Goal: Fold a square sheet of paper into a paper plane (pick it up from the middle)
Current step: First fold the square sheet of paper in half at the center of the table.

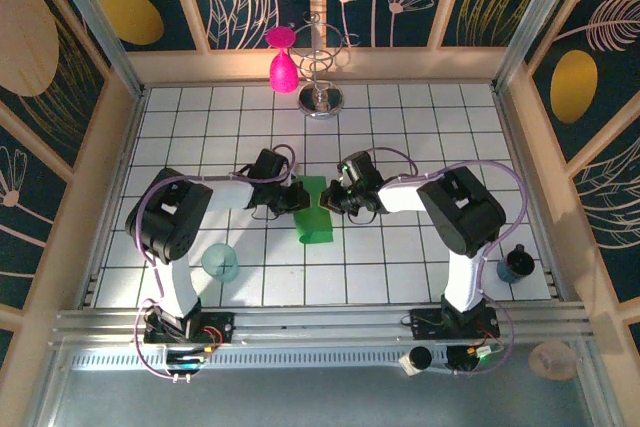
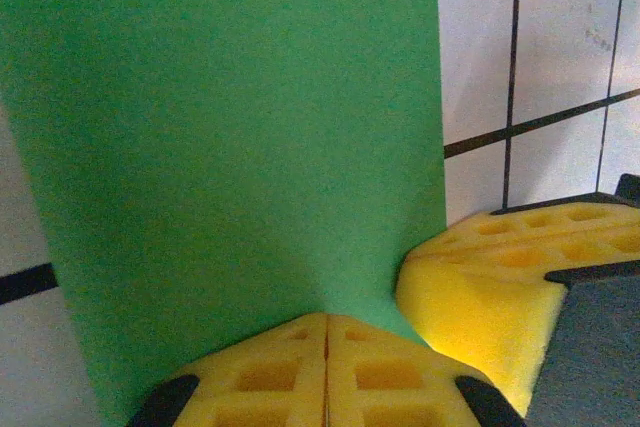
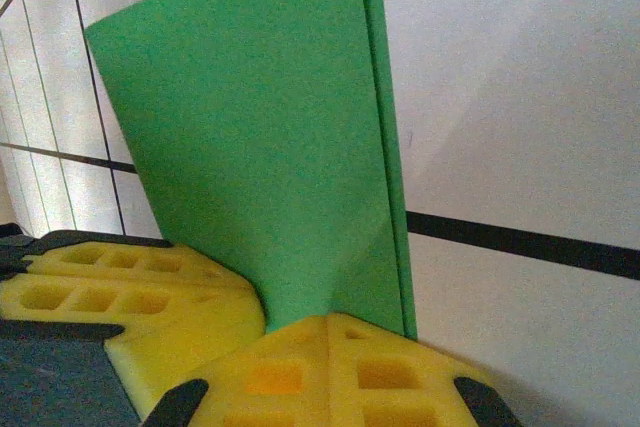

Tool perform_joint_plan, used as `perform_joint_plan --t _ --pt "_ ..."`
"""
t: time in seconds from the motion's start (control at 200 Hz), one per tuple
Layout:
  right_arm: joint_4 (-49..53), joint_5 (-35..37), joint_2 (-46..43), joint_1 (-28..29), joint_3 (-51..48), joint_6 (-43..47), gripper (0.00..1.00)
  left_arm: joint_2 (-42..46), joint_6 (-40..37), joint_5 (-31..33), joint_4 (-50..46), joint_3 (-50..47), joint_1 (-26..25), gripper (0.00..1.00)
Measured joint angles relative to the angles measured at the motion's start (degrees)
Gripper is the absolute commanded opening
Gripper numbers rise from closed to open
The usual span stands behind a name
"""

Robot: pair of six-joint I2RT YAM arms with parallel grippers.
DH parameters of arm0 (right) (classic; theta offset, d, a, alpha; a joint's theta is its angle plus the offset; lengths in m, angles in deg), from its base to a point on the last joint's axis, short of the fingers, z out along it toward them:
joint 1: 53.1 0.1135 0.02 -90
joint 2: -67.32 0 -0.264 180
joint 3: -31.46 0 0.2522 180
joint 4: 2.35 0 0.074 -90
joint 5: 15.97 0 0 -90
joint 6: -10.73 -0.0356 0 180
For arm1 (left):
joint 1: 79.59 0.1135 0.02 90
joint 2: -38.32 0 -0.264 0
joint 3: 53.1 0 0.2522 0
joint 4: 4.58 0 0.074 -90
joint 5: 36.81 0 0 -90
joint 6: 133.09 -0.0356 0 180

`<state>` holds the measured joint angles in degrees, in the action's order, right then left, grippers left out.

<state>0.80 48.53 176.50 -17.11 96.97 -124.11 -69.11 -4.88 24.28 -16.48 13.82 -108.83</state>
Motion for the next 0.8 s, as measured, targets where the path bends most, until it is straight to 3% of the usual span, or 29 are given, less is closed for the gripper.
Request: perform_joint_plan --t 0.245,0.586,0.801 --pt "0.1 0.2 0.4 -0.1 0.0 0.0 0.03 0.3 -0.8 -0.9 0.1 -0.9 1.6 0.09" --pt "0.1 0.3 0.4 -0.1 0.0 0.0 0.03 5.9 -2.6 0.9 -3.1 -4.9 8.9 0.09" --pt "0.1 0.3 0.5 -0.1 0.0 0.0 0.03 11.5 -0.9 -0.7 0.6 -3.6 5.4 0.09"
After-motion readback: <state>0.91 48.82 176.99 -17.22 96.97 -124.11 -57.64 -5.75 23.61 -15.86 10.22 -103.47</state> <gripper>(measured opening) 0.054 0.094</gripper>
